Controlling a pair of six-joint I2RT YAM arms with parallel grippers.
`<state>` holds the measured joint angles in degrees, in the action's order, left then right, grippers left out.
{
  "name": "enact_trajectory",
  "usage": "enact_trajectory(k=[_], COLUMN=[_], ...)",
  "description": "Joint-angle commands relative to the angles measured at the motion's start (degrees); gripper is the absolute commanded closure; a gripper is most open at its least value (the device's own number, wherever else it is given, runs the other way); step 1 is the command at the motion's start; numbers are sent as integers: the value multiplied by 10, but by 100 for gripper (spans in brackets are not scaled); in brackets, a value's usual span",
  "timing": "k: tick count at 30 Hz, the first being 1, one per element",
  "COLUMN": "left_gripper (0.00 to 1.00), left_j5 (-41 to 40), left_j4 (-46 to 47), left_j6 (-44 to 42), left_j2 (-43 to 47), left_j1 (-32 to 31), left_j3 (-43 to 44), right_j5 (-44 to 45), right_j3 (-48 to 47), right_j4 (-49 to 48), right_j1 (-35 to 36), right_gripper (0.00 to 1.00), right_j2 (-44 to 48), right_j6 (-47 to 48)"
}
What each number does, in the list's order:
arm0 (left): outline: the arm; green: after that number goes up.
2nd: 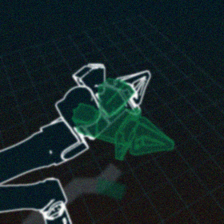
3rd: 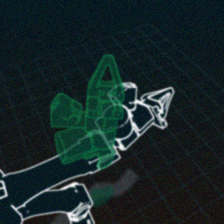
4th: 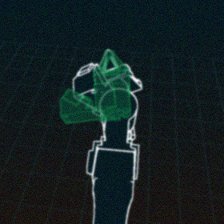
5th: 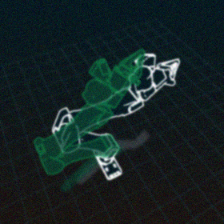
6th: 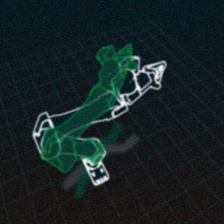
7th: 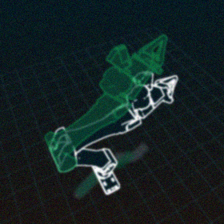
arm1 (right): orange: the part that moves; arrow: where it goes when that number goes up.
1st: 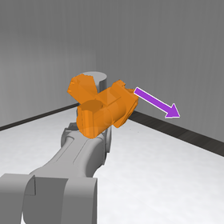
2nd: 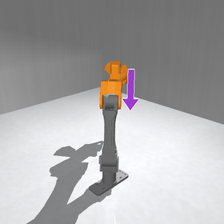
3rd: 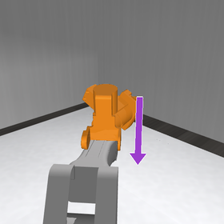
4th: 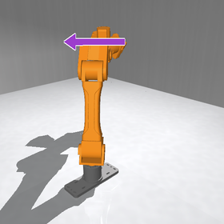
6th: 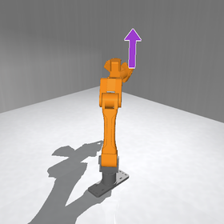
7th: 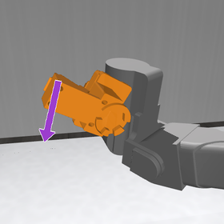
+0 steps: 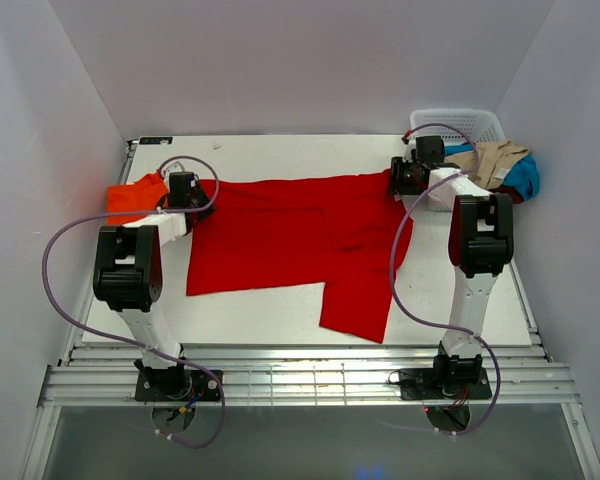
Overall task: Fold and stack the t-shirts
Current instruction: Fold the flattened tshirt in 1/3 of the way
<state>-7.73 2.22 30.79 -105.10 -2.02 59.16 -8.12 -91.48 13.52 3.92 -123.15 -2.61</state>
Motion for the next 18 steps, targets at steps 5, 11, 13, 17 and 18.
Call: enact_trajectory(k=[5,11,13,17,18], left_gripper=[34,93,100,100,100], left_j5=[16,-24,-30,-42,-45], left_j4=[31,-12,-20,-20,-20], left_j6=[-35,-50,-53,-56,-59], left_j2=[0,-70,-91,-135,-140], left_j1=[-27,-28,-27,-28,-27], left_j3=[133,216,238,250,251], right_j5=[-25,-48,-72,-117,-128], right_j3=[-97,-156,-175,-183,-183], right_j4=[-10,-14,-15,-46,-59], right_j1=[-9,-10,-9,-9,-9], right_gripper=[49,82,87,88,88], right_j2=[49,-6,-36,-65,-73], right_j6=[5,-6,-10,-20,-23])
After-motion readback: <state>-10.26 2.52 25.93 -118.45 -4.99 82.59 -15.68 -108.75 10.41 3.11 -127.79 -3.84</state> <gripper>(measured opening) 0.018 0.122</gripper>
